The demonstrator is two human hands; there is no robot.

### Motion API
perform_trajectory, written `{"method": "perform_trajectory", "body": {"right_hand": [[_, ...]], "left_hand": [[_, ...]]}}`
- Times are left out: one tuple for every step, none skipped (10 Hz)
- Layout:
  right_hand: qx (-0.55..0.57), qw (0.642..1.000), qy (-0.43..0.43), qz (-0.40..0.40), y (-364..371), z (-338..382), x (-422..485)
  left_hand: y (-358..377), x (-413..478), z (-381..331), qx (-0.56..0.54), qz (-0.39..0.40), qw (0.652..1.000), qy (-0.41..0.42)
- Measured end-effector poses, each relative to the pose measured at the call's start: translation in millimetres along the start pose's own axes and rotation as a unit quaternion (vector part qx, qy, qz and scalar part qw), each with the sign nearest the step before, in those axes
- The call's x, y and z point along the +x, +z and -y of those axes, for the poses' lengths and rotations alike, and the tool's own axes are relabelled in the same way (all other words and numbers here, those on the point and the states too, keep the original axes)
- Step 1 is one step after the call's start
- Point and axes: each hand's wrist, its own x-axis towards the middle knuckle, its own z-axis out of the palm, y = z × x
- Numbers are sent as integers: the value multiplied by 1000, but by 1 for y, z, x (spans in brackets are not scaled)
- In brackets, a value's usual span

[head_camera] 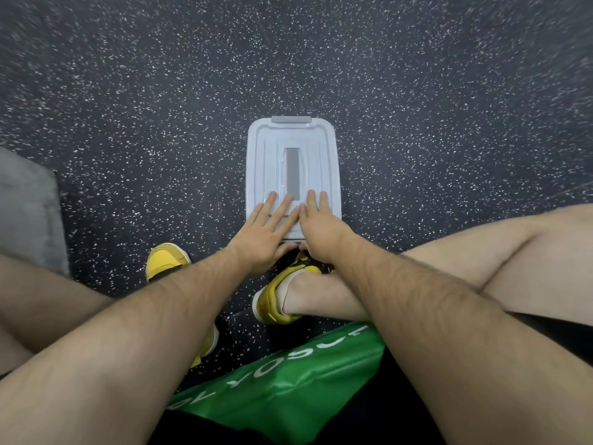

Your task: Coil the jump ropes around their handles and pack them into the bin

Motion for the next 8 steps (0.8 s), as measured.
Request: {"method": "perform_trajectory", "body": {"right_hand": [[-24,1000,-10,13,-7,-6,-3],[-55,998,-12,12,-18,-7,-12],[-99,995,-27,22,-29,-4,-17],[-104,994,-20,38,-33,-2,-15],[1,999,18,32,-33,-3,-15],[67,997,36,22,-31,-2,-12],[106,993,57,3,-32,0,-9],[101,994,48,0,-42,-1,-19]], "left_hand": [[-4,1,-3,-29,1,1000,-9],[-7,2,-3,-53,2,998,-22],[-9,4,-5,-72,-8,997,-35],[-15,6,-11,-94,-22,993,-63],[-20,10,-12,-114,-17,989,-90],[-25,14,-12,-121,-20,987,-104],[-41,23,-15,-154,-19,977,-143],[-55,29,-14,-136,5,980,-148]]}}
